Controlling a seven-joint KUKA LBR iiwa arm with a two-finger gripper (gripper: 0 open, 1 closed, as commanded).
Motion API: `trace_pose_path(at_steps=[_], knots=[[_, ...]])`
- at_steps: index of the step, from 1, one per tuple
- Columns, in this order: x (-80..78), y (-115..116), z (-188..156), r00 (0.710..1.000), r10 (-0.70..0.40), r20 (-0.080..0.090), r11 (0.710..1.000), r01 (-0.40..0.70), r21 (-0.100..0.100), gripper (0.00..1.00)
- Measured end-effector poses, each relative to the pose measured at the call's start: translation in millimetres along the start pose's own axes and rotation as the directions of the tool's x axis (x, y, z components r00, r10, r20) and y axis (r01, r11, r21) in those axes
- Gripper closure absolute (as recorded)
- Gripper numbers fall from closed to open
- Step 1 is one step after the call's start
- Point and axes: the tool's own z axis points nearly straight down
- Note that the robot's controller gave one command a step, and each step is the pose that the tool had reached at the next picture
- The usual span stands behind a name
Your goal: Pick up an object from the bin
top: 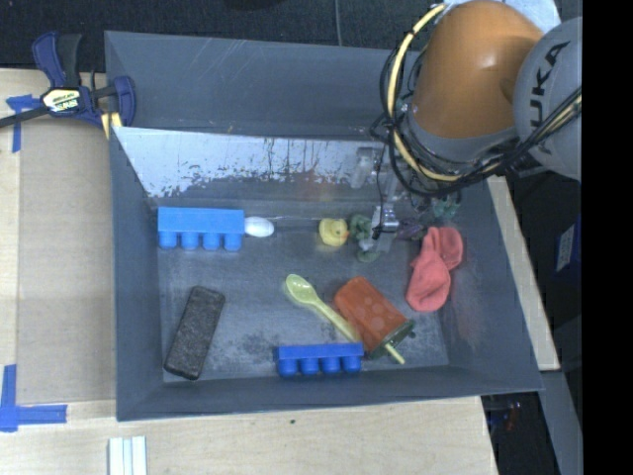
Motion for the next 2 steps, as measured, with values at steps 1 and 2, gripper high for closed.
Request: trace_pose_path(at_steps=[1, 2], knots=[[-1.5, 0.0, -5.1, 1.0, 0.0, 0.009, 1.0, 0.0, 0.0, 0.0], [-5.8, -5.5, 43.9, 0.998, 0.066, 0.015, 0.998, -0.066, -0.001, 0.0]])
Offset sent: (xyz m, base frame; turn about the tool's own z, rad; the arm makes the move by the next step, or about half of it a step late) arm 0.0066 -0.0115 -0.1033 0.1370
